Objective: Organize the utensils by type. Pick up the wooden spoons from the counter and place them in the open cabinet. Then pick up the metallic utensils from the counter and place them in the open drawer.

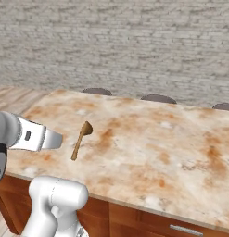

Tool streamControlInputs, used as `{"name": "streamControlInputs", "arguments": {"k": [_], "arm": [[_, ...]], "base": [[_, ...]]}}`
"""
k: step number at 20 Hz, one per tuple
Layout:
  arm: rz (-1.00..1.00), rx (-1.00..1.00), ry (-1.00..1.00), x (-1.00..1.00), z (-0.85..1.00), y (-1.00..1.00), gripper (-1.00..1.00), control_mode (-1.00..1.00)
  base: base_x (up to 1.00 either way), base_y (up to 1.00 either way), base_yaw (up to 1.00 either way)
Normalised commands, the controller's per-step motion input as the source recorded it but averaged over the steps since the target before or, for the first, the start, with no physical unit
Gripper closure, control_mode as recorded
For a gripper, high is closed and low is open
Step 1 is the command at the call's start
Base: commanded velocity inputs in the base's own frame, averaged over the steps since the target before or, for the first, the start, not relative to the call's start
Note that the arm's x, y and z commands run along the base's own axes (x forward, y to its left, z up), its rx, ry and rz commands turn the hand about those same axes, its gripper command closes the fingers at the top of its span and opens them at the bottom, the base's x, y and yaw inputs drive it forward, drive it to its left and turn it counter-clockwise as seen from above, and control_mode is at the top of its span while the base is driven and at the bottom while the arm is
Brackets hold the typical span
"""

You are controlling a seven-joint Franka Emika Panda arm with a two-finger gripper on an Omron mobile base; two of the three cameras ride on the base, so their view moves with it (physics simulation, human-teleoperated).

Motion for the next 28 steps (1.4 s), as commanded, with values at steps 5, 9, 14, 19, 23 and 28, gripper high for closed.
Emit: {"name": "streamControlInputs", "arguments": {"k": [5, 9, 14, 19, 23, 28], "arm": [[0.00, 0.00, 0.00, 0.00, 0.00, 0.00, -1.00, 1.00], [0.00, 0.00, 0.00, 0.00, 0.00, 0.00, -1.00, 1.00], [0.05, 0.00, 0.15, 0.14, -0.04, 0.04, -1.00, -1.00], [0.20, -0.02, 0.20, 0.13, -0.19, 0.02, -1.00, -1.00], [0.17, 0.00, 0.09, 0.23, -0.27, 0.07, -1.00, -1.00], [0.00, 0.00, 0.05, 0.68, -0.39, 0.32, -1.00, -1.00]], "base": [[0.00, 0.00, 0.00], [0.09, 0.00, 0.00], [0.09, 0.03, 0.00], [0.00, 0.00, 0.00], [0.00, 0.00, 0.00], [0.00, 0.00, 0.00]]}}
